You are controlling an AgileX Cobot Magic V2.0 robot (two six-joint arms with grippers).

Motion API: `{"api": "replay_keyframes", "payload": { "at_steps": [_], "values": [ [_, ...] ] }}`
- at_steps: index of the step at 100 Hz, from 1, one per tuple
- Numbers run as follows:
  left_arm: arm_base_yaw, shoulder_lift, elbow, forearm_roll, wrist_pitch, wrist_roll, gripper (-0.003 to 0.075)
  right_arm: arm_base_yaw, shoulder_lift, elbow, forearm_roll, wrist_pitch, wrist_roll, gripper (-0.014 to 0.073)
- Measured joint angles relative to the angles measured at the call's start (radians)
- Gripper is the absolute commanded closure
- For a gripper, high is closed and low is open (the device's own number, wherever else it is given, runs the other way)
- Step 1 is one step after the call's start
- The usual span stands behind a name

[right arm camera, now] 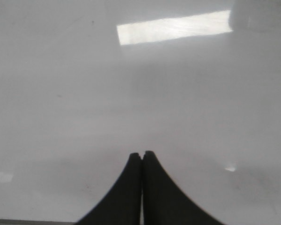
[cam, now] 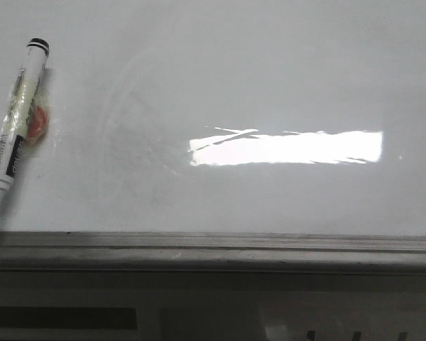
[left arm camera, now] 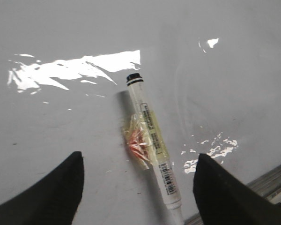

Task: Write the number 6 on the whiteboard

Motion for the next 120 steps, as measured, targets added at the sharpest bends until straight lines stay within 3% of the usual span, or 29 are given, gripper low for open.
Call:
{"api": "replay_keyframes", "payload": {
  "at_steps": [31,51,77,89,113,120],
  "values": [
    [-0.136,0.277,-0.002,-0.066,-0.183,0.0,0.0271,0.0,0.0,0.0,0.0,0.0,-0.002,0.0657],
    [-0.144,0.397,-0.005,-0.124,-0.296,0.0,0.0272,0.0,0.0,0.0,0.0,0.0,-0.002,0.0657],
    [-0.15,0.494,-0.01,-0.126,-0.346,-0.002,0.029,0.0,0.0,0.0,0.0,0.0,-0.002,0.0657],
    [-0.15,0.517,-0.014,-0.12,-0.366,-0.002,0.0377,0.0,0.0,0.0,0.0,0.0,-0.002,0.0657],
    [-0.15,0.566,-0.02,-0.115,-0.384,-0.002,0.0702,0.0,0.0,0.0,0.0,0.0,-0.002,0.0657],
    [-0.152,0.57,-0.02,-0.111,-0.387,-0.002,0.0741,0.0,0.0,0.0,0.0,0.0,-0.002,0.0657]
  ]
}}
